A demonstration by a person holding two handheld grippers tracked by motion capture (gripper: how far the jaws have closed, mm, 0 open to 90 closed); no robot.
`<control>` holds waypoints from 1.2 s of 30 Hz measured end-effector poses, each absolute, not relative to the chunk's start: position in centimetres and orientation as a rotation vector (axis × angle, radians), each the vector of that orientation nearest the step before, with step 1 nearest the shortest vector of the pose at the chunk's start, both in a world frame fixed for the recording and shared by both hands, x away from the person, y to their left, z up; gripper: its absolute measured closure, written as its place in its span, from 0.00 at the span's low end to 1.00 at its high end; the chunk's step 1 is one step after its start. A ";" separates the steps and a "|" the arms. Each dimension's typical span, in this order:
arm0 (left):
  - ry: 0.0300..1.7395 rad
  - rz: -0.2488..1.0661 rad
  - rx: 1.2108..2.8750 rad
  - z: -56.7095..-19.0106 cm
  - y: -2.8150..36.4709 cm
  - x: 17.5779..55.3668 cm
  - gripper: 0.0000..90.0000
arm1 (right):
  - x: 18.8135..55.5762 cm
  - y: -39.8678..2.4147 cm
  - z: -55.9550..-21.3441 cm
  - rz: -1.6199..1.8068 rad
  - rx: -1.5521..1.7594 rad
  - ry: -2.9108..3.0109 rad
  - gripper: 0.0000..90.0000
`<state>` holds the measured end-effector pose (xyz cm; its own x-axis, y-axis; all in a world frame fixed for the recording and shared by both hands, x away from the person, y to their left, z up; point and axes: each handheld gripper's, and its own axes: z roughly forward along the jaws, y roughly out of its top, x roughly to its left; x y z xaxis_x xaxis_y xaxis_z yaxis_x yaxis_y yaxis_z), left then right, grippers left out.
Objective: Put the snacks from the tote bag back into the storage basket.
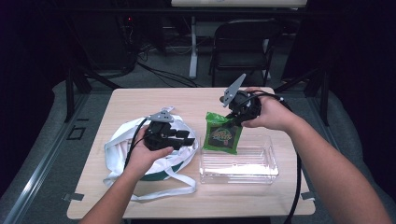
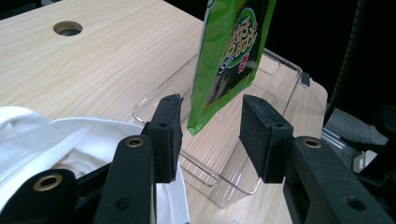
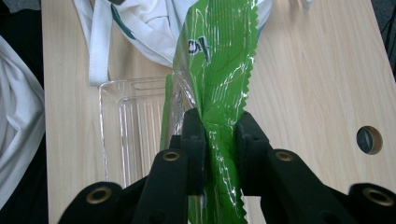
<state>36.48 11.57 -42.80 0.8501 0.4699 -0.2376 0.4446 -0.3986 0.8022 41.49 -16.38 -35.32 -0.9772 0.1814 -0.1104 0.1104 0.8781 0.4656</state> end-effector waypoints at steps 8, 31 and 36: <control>0.718 0.050 2.024 -43.3 13.2 36.2 0.65 | 41.8 -16.3 -35.8 0.653 0.213 2.900 0.85; 0.856 0.171 2.012 -45.4 15.3 35.7 0.61 | 43.2 -16.7 -38.7 0.619 0.257 2.920 0.85; 0.854 0.182 2.005 -45.7 15.5 35.4 0.61 | 43.3 -16.6 -39.3 0.596 0.234 2.920 0.85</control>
<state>35.45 15.50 -45.72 0.7483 0.6329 -0.1987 0.4974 -0.3371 0.7994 43.31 -16.64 -39.32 -0.9763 0.1823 -0.1168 0.1219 0.9087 0.3993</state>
